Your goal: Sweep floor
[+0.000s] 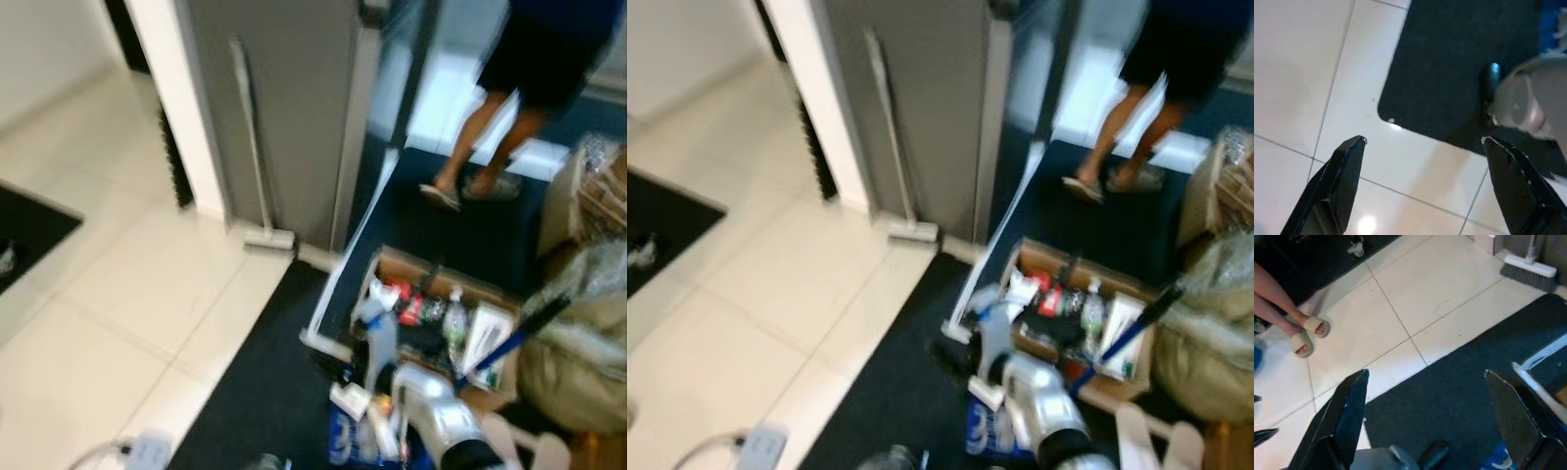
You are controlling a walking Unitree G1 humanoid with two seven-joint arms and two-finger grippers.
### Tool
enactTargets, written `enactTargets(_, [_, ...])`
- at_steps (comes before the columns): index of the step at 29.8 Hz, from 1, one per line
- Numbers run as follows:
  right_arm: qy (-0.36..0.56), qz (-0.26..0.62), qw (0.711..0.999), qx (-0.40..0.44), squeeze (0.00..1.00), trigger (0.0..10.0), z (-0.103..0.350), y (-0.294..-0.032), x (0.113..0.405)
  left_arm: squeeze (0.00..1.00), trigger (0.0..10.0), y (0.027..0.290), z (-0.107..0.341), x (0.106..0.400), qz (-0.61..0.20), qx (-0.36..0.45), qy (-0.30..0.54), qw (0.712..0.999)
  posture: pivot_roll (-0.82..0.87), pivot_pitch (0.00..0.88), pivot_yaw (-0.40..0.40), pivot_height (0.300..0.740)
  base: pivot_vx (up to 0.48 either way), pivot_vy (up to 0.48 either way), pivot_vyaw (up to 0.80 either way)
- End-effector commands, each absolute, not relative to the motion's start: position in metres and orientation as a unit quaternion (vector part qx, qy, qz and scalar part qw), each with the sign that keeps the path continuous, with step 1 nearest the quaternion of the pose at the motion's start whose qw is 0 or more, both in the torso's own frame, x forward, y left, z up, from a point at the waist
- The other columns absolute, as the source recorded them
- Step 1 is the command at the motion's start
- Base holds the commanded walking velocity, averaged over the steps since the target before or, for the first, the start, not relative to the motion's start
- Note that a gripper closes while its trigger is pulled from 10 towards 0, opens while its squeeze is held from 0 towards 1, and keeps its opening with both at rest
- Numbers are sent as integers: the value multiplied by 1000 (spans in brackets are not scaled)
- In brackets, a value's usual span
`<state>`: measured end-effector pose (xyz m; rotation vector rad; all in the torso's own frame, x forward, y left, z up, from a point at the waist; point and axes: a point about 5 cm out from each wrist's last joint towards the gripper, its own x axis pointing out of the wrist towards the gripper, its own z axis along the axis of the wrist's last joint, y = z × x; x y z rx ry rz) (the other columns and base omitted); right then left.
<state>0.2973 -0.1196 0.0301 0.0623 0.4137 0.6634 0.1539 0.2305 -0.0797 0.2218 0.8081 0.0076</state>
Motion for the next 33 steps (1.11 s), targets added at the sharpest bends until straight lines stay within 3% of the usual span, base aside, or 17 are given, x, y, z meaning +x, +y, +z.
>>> enactTargets(1, [214, 297, 930, 23, 0, 10000, 23, -124, 296, 0, 10000, 229, -84, 147, 2, 108, 411, 905, 80, 89, 7, 740, 0, 0, 0])
enactTargets(3, [237, 239, 942, 9, 0, 10000, 16, -135, 298, 0, 10000, 228, -83, 152, 3, 109, 412, 905, 80, 66, 2, 740, 0, 0, 0])
enactTargets(7, [245, 203, 948, 5, 0, 10000, 13, -144, 299, 0, 10000, 228, -83, 154, 3, 109, 412, 905, 79, 56, 0, 740, 0, 0, 0])
enactTargets(11, [261, 69, 963, -8, 0, 10000, 11, -173, 302, 0, 10000, 229, -83, 155, 11, 107, 416, 903, 74, 28, -2, 740, 0, 0, 0])
enactTargets(20, [275, 4, 961, -36, 0, 10000, 9, -189, 302, 0, 10000, 228, -82, 157, 13, 101, 416, 904, 75, 21, -3, 740, 0, 0, 0])
enactTargets(24, [298, -44, 951, -66, 0, 10000, 4, -206, 298, 0, 10000, 229, -82, 160, 13, 96, 418, 903, 69, 14, 0, 740, 325, 0, 0])
enactTargets(33, [324, -77, 939, -82, 0, 10000, -6, -219, 286, 0, 10000, 230, -82, 160, 13, 96, 424, 901, 67, 12, 4, 740, 357, 0, 0])
